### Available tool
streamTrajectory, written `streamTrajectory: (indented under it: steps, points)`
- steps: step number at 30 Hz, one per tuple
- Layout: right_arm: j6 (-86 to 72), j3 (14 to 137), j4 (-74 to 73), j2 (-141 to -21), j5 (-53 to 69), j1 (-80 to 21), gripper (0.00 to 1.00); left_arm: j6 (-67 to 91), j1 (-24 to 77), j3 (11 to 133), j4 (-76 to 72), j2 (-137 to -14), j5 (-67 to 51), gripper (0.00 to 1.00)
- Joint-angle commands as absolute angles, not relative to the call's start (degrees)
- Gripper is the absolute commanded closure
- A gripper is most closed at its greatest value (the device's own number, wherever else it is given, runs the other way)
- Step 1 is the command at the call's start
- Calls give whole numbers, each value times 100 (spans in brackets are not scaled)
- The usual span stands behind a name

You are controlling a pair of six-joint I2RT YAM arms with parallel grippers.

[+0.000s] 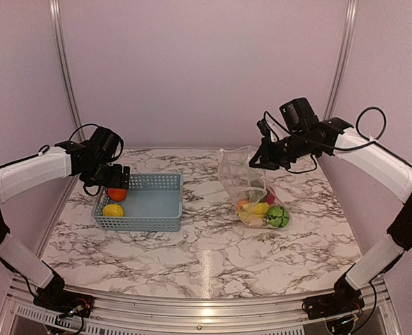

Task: Place the food in the zip-top bag and seal the zipper
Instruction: Pick up the fake fruit from the bin.

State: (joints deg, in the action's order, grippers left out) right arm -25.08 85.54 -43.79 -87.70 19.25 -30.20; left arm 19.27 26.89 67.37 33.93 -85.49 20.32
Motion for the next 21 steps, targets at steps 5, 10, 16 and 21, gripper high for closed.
streamTrajectory:
  steps: [5, 10, 16, 21]
  points:
    - [-2509, 8508, -4345, -8609, 1960, -2979, 100, 2234, 2523, 7241, 3104, -9202, 2392, 1]
    - [-2497, 8514, -4349, -8634, 1942, -2971, 100, 2058, 2452, 8199, 3940, -10199, 2911, 1]
    - [-2515, 8558, -4355, -8674, 1938, -2971, 100, 1383, 2421, 8609, 3958, -10875, 2792, 1]
    - [-2510, 8556, -4375, -8684, 1934, -2971, 100, 1391, 2408, 8710, 4013, -11127, 2983, 3]
